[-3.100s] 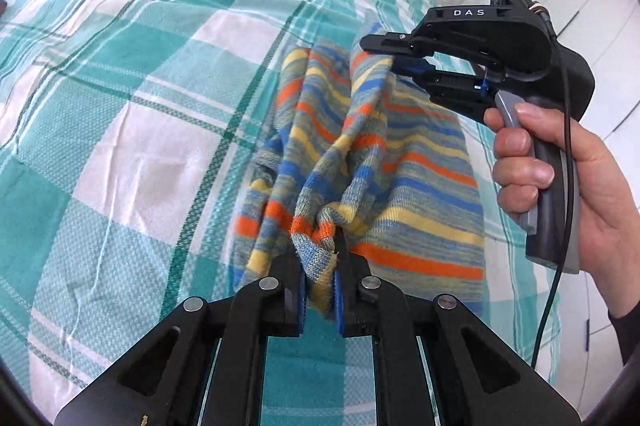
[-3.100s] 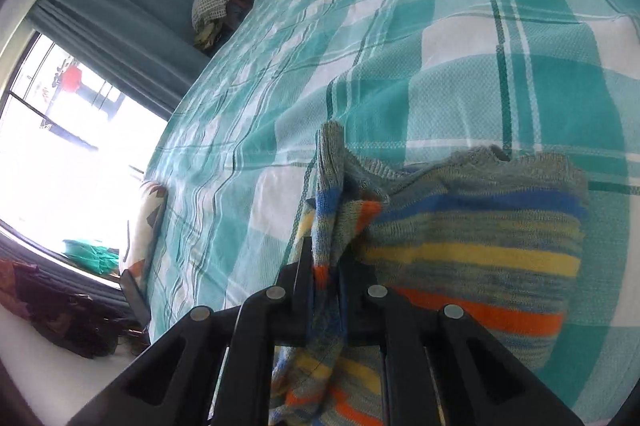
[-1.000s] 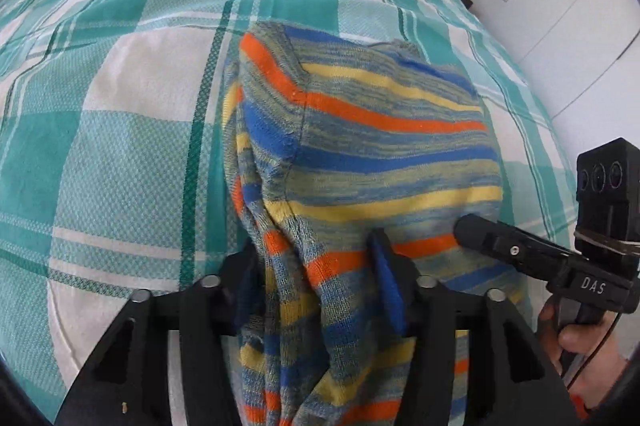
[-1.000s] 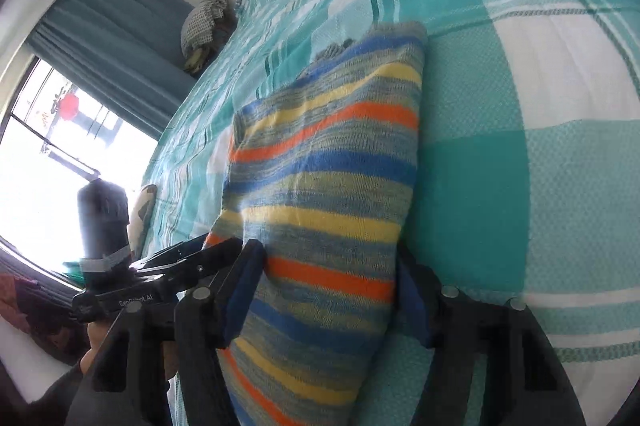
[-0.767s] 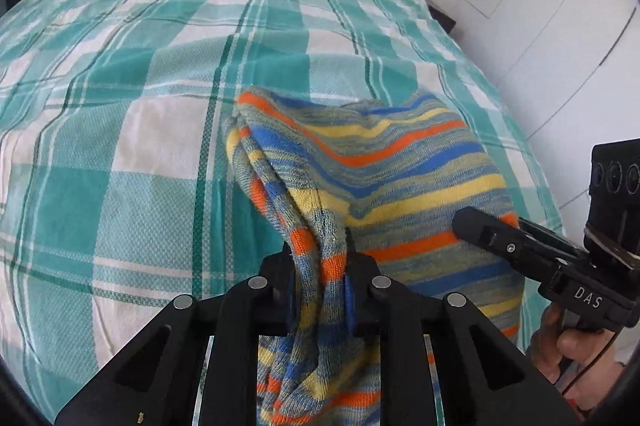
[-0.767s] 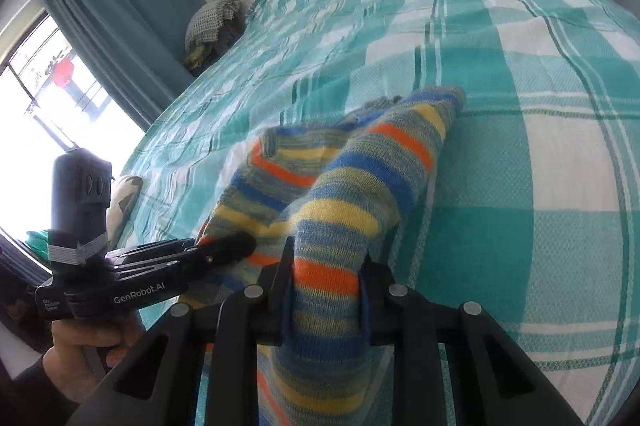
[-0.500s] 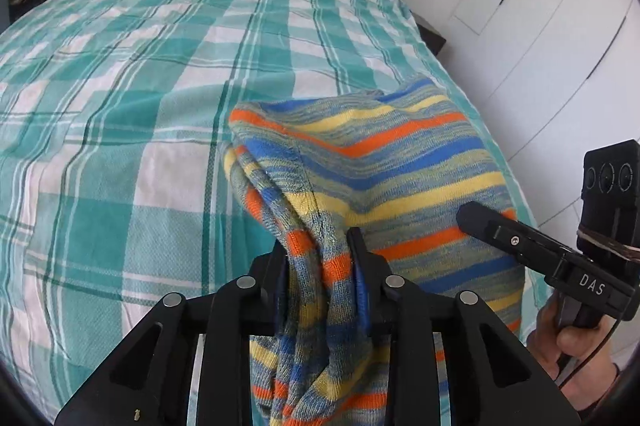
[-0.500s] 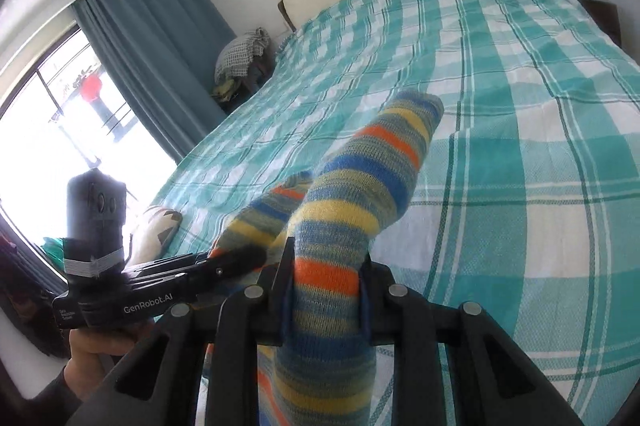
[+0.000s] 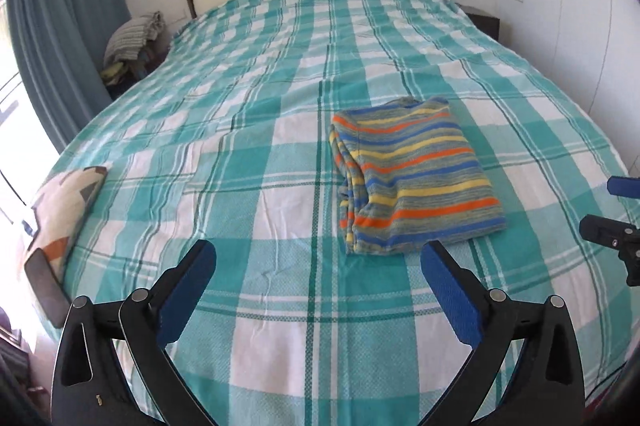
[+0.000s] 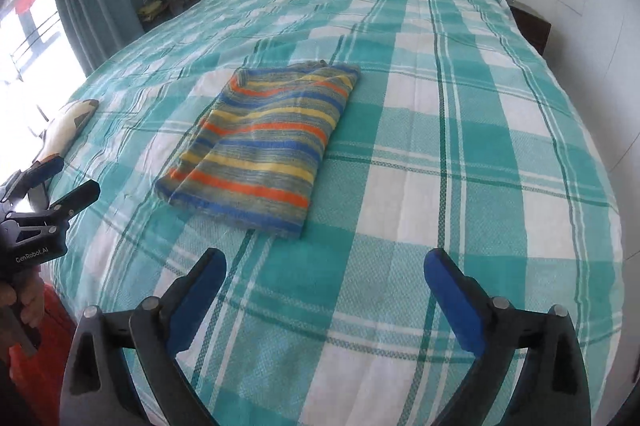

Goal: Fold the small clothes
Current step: 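Open both grippers and withdraw them from the small folded sweater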

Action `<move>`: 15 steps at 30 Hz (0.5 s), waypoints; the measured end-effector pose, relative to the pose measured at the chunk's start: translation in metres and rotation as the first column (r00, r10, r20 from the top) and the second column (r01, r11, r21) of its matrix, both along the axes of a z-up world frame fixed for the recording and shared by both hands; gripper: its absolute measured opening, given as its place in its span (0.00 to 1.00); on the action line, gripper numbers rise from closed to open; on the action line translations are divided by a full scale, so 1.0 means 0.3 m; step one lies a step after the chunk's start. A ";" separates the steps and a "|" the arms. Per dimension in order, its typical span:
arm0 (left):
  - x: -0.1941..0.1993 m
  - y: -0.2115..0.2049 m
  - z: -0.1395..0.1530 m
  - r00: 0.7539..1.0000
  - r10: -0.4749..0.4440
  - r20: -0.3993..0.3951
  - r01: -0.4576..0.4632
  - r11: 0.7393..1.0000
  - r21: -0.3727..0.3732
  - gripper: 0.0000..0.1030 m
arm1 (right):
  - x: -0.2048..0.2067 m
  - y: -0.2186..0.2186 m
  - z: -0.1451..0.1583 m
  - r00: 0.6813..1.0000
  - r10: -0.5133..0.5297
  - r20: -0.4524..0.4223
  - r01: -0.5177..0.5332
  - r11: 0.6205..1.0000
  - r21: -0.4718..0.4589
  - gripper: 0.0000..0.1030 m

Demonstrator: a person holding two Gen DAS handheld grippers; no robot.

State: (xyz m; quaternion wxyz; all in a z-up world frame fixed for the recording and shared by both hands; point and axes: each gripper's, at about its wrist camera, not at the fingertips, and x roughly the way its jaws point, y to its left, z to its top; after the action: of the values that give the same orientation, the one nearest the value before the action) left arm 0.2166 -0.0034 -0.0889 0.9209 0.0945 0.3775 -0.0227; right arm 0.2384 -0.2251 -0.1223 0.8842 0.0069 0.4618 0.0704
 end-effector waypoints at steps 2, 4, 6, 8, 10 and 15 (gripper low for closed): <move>-0.062 -0.001 0.059 1.000 0.029 0.011 -0.029 1.000 0.003 1.00 | -0.084 0.034 0.077 0.999 0.011 0.037 -0.010 1.000 -0.024 0.98; -0.117 0.005 0.101 0.998 0.060 0.022 -0.060 0.998 0.010 1.00 | -0.146 0.061 0.143 0.997 0.025 0.077 -0.021 0.998 -0.054 0.98; -0.169 0.018 0.122 0.996 0.088 0.019 -0.088 0.996 0.009 0.99 | -0.204 0.087 0.191 0.995 0.030 0.100 -0.022 0.997 -0.080 0.98; -0.215 0.032 0.133 0.994 0.105 -0.003 -0.105 0.994 -0.009 1.00 | -0.250 0.100 0.221 0.994 0.035 0.101 -0.027 0.997 -0.077 0.98; -0.257 0.041 0.134 0.993 0.117 -0.029 -0.117 0.993 -0.020 0.99 | -0.289 0.109 0.240 0.996 0.030 0.089 -0.023 0.997 -0.073 0.98; -0.323 0.040 0.138 0.989 0.118 -0.092 -0.120 0.993 -0.016 0.99 | -0.373 0.122 0.256 0.998 0.016 0.068 -0.011 0.998 -0.066 0.98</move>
State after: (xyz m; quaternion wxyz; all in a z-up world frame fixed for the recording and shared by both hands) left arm 0.1197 0.0085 -0.0474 0.9034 0.0609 0.4237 0.0240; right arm 0.1264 -0.1887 -0.0457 0.8988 -0.0274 0.4331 0.0614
